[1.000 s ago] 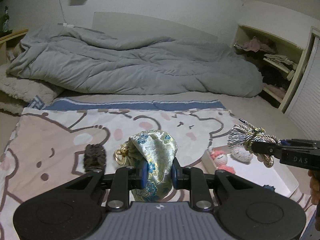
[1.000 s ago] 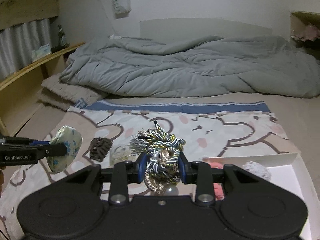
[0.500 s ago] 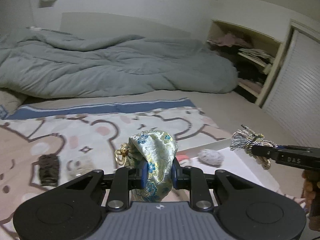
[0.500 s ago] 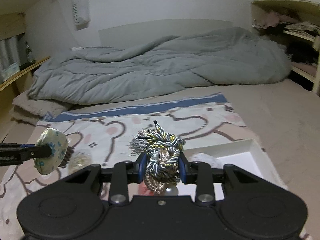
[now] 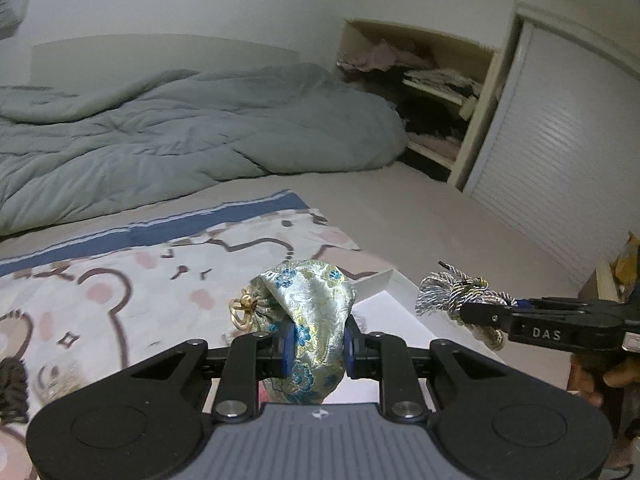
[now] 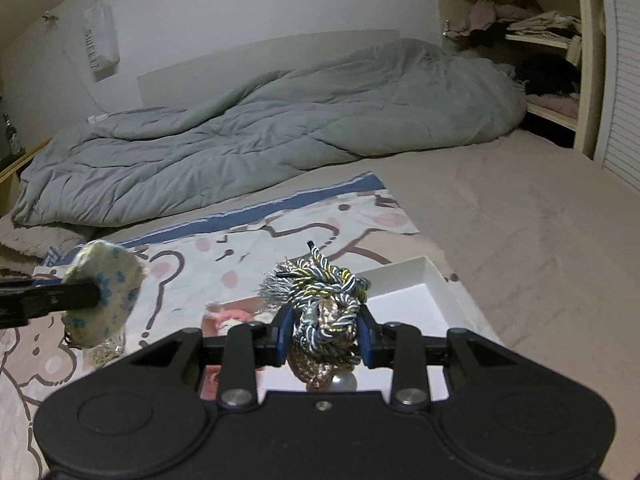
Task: Organize objects
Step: 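Carry the pouch and braided cord over the white box, then open the left tool to drop the pouch while the right tool releases the cord into the box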
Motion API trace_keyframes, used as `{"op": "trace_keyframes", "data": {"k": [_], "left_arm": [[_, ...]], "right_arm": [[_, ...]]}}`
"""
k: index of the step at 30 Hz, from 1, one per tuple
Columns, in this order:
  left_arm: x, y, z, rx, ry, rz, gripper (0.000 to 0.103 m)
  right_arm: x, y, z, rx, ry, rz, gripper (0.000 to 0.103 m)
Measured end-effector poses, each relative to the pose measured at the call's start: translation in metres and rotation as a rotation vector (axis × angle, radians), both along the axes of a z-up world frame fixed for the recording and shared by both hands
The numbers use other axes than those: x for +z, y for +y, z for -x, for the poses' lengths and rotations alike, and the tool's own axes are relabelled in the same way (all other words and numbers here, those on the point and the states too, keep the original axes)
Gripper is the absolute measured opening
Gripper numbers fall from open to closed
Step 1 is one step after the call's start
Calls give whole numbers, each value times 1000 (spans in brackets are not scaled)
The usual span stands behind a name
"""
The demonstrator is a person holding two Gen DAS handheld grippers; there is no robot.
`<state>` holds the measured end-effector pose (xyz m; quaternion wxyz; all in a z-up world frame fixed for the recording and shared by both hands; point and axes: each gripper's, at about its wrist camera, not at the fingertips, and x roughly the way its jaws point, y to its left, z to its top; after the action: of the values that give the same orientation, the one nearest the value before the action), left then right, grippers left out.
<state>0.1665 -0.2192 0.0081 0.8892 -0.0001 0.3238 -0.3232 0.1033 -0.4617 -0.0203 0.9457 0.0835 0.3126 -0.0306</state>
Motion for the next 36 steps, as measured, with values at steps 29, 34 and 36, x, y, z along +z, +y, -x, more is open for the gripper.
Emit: {"op": "trace_keyframes", "data": {"k": [29, 34, 36], "left_arm": [[-150, -128, -35, -99, 70, -306, 36], [-141, -115, -39, -54, 152, -220, 75], [-133, -110, -37, -58, 143, -212, 75]], "right_arm": [[-67, -41, -10, -82, 232, 35, 34], [-75, -40, -13, -68, 256, 48, 34], [-82, -41, -15, -74, 276, 63, 34]]}}
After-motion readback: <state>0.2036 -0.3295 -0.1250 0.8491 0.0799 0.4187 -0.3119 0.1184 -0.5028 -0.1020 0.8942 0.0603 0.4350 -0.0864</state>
